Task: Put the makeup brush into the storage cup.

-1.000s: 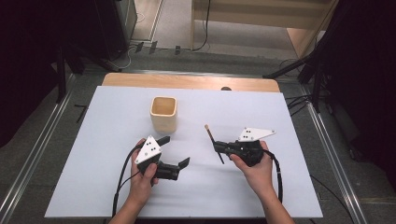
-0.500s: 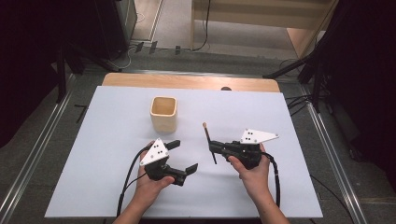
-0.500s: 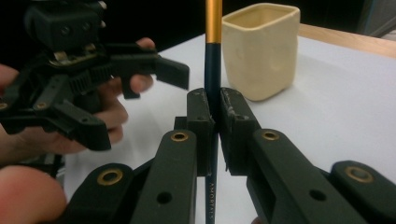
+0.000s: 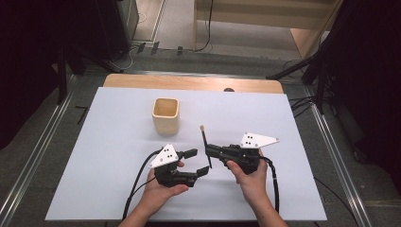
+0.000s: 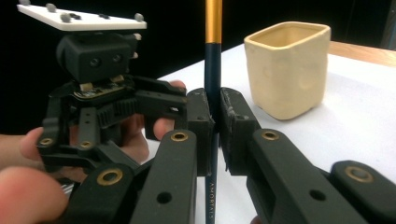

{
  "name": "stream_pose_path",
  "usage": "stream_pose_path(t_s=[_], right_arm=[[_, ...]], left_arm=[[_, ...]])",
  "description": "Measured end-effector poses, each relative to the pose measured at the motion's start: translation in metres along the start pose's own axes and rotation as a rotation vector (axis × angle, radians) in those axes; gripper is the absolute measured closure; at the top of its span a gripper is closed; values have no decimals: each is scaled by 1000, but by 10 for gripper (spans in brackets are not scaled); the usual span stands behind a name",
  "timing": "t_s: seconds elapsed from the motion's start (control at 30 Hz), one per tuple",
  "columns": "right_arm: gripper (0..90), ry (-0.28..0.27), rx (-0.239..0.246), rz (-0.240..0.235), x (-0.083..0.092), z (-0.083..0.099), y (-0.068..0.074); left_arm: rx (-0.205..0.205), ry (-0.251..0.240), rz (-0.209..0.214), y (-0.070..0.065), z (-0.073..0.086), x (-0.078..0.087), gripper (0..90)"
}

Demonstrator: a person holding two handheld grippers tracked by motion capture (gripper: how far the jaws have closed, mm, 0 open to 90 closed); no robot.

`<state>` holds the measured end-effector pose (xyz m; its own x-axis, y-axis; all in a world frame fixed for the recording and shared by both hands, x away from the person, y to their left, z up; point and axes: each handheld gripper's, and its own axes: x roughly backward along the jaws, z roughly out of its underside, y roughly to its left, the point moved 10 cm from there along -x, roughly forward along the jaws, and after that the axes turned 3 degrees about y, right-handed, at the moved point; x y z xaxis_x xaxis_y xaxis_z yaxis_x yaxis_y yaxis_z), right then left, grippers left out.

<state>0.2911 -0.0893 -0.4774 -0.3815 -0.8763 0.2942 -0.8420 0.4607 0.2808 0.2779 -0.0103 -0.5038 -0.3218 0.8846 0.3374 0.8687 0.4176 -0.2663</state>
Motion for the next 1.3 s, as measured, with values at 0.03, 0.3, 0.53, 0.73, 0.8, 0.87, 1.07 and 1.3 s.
stream_pose_path(t_s=[0.03, 0.3, 0.53, 0.73, 0.8, 0.87, 1.07, 1.3], right_arm=[[845, -1, 1, -5, -1, 0, 1], [845, -26, 16, -45, -7, -2, 12], [844, -39, 25, -71, -10, -3, 19], [845, -48, 30, -73, -11, -3, 21], [845, -45, 32, -72, -12, -2, 21], [844, -47, 35, -74, -12, -3, 21], [844, -42, 42, -79, -13, -1, 22], [546, -63, 3, -92, -12, -6, 22]], left_arm=[[13, 2, 11, -1, 0, -1, 299], [39, -8, 54, -7, -1, -2, 497], [65, -15, 77, -7, -2, -2, 591], [71, -13, 100, -8, -2, -1, 669], [75, -11, 107, -8, -2, -1, 695], [78, -8, 112, -8, -2, -2, 730], [79, 11, 128, -8, 0, -2, 849], [63, 34, 117, -8, 2, -3, 851]])
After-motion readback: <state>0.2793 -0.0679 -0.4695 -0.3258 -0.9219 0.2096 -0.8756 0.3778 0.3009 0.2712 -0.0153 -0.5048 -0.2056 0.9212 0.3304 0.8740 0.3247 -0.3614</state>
